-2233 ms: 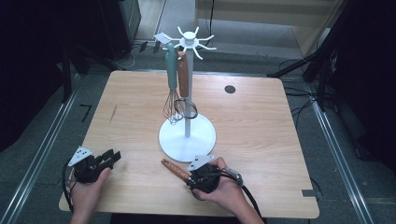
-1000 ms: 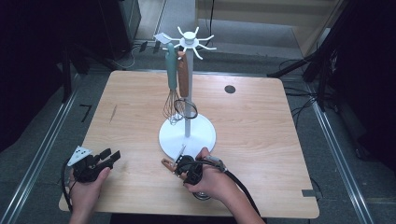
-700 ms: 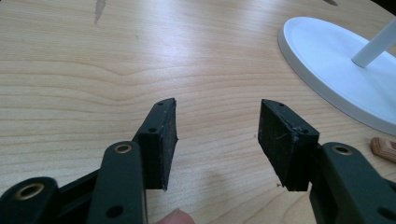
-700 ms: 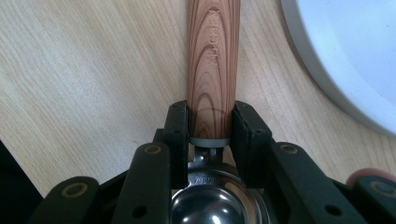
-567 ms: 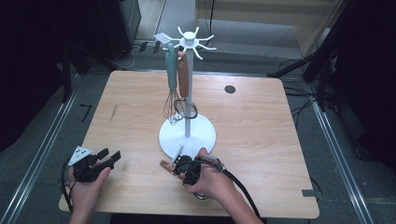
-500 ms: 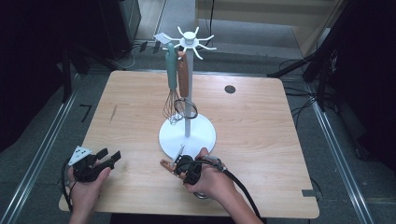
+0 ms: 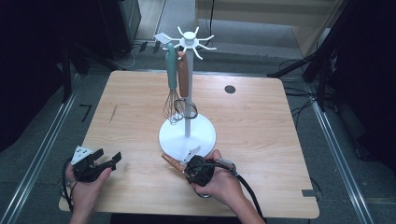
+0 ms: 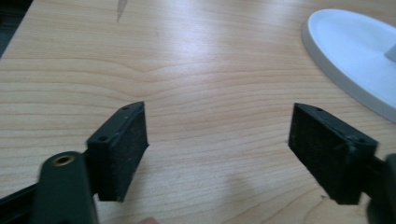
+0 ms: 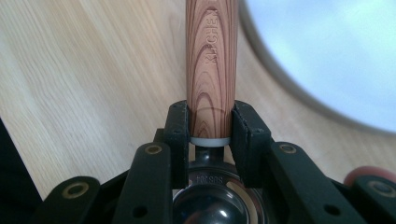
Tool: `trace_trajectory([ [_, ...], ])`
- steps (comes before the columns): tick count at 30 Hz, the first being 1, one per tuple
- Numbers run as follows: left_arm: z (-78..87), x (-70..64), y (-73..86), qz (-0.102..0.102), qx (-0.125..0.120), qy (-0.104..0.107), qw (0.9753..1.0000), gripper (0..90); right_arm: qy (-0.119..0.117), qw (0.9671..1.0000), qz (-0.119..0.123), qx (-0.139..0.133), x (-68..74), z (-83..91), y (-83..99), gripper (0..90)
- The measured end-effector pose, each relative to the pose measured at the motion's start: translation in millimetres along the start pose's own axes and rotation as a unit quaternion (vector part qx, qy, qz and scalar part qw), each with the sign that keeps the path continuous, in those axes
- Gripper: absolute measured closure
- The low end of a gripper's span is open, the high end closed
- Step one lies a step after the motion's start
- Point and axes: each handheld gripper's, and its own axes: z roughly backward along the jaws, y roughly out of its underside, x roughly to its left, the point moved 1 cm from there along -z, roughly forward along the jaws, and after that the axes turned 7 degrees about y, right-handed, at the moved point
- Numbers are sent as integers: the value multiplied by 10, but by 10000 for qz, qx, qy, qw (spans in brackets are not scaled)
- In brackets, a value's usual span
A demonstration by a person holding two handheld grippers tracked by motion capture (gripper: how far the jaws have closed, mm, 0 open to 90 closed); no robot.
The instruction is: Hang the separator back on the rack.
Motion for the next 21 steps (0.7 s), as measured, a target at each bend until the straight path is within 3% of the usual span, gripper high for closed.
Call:
trace_trajectory([
  [3, -5, 2, -1, 15, 11, -120, 9999, 134, -41, 9990, -143, -416, -47, 71, 41, 715],
  [6, -10, 5, 1, 32, 31, -128, 9999, 131, -150, 9953, -351, -888, -119, 144, 87, 715],
  [9, -17, -1, 5, -3, 106, -97, 9999, 110, -206, 9881, -678, -1364, -194, 208, 142, 715],
  [11, -23, -10, 9, -29, 112, -73, 9999, 103, -318, 9808, -867, -1716, -245, 245, 187, 715],
  [13, -22, -15, 10, -39, 121, -43, 9999, 96, -298, 9761, -939, -1939, -279, 277, 227, 715],
  [21, -20, -11, 15, -40, 152, 45, 9999, 95, -249, 9601, -1196, -2515, -366, 390, 337, 715],
])
